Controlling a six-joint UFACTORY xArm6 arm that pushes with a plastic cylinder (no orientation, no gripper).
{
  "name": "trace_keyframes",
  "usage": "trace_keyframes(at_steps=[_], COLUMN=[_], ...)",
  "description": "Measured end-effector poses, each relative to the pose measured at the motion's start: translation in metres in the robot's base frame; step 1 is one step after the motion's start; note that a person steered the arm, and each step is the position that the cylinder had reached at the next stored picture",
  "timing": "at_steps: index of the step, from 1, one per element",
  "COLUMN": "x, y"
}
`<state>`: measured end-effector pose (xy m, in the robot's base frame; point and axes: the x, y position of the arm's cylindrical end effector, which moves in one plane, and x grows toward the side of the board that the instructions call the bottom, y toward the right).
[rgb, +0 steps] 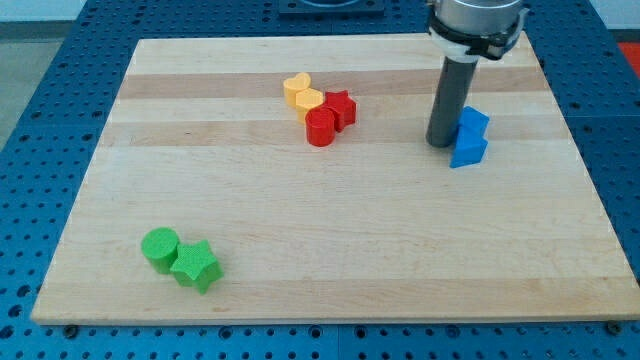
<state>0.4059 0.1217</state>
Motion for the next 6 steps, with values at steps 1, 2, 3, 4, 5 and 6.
trace_keyframes(at_steps=[1, 2, 3, 4, 5, 6], x=[0.004, 0.042, 0.083, 0.111, 0.132, 0.198], y=[-0.089, -0.187, -0.295, -0.365, -0.367, -0.366])
